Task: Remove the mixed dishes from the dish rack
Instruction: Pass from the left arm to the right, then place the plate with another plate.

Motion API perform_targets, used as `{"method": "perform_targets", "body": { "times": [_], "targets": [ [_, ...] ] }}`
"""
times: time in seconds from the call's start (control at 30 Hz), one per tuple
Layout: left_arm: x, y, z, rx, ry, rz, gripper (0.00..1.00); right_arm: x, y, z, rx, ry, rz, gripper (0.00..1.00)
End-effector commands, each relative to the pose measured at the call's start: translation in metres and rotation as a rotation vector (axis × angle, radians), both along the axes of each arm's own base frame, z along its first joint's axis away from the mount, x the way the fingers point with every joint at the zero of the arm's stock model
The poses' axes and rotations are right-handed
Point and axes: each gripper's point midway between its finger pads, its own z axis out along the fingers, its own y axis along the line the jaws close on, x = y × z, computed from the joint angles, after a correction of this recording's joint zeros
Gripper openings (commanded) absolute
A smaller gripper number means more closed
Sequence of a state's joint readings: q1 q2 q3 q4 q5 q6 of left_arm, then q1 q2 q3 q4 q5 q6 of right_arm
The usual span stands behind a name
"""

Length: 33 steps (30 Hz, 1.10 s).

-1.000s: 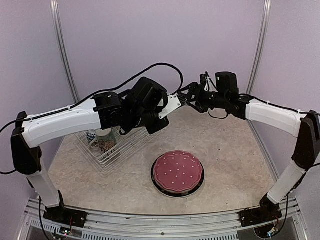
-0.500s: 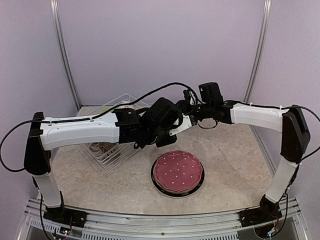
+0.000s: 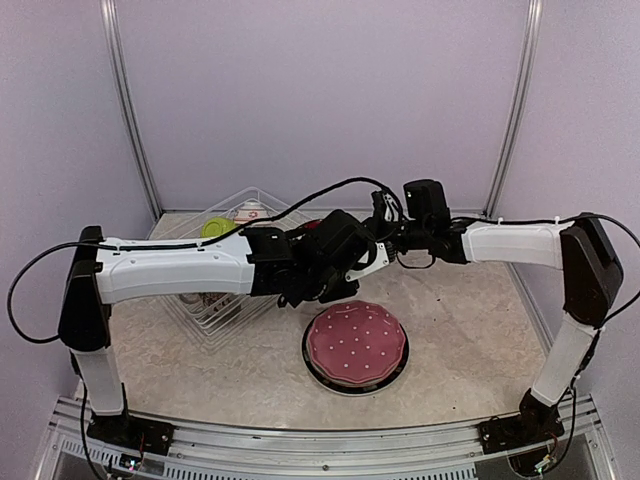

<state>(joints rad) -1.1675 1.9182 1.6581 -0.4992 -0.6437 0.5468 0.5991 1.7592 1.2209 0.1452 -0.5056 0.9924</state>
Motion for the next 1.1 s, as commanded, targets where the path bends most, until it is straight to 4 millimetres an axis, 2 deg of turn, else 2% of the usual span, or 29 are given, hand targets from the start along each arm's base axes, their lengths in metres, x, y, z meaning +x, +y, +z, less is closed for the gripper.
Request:
{"method": "perform_targets", "body": {
  "times": [0.0,0.1,0.23,0.27,0.37,0.43,0.5,0.6,0.7,0.83,0.97,1.07],
  "targets": [
    [-0.014,0.004,0.026,-0.117,0.085,0.01,0.71,-0.008,-0.009,0.021,0.05,-0.106,0.022,0.0],
    [-0.029,0.009,0.041,-0.202,0.161,-0.005,0.82,-0.016,-0.018,0.019,0.03,-0.141,0.03,0.0],
    [-0.031,0.029,0.091,-0.401,0.219,-0.009,0.95,-0.035,-0.032,0.005,-0.061,-0.149,0.048,0.0],
    [-0.028,0.036,0.099,-0.431,0.222,0.003,0.98,-0.043,-0.036,0.003,-0.077,-0.157,0.054,0.0],
    [-0.008,0.065,0.126,-0.527,0.201,0.062,0.99,-0.063,-0.05,-0.016,-0.157,-0.145,0.042,0.0],
    [0.008,0.085,0.137,-0.589,0.182,0.098,0.99,-0.075,-0.057,-0.029,-0.206,-0.122,0.041,0.0],
    [0.027,0.113,0.149,-0.639,0.15,0.177,0.99,-0.091,-0.06,-0.038,-0.24,-0.105,0.056,0.0],
    [0.041,0.137,0.15,-0.655,0.118,0.247,0.99,-0.111,-0.06,-0.047,-0.261,-0.104,0.083,0.0],
    [0.043,0.152,0.147,-0.644,0.107,0.276,0.99,-0.125,-0.06,-0.062,-0.265,-0.075,0.091,0.0],
    [0.041,0.16,0.146,-0.631,0.075,0.277,0.99,-0.132,-0.055,-0.075,-0.271,-0.056,0.108,0.0],
    [0.042,0.165,0.146,-0.621,0.053,0.286,0.99,-0.135,-0.058,-0.089,-0.314,-0.034,0.095,0.0],
    [0.042,0.165,0.141,-0.605,0.063,0.295,0.99,-0.136,-0.054,-0.089,-0.299,-0.048,0.105,0.0]
  ]
}}
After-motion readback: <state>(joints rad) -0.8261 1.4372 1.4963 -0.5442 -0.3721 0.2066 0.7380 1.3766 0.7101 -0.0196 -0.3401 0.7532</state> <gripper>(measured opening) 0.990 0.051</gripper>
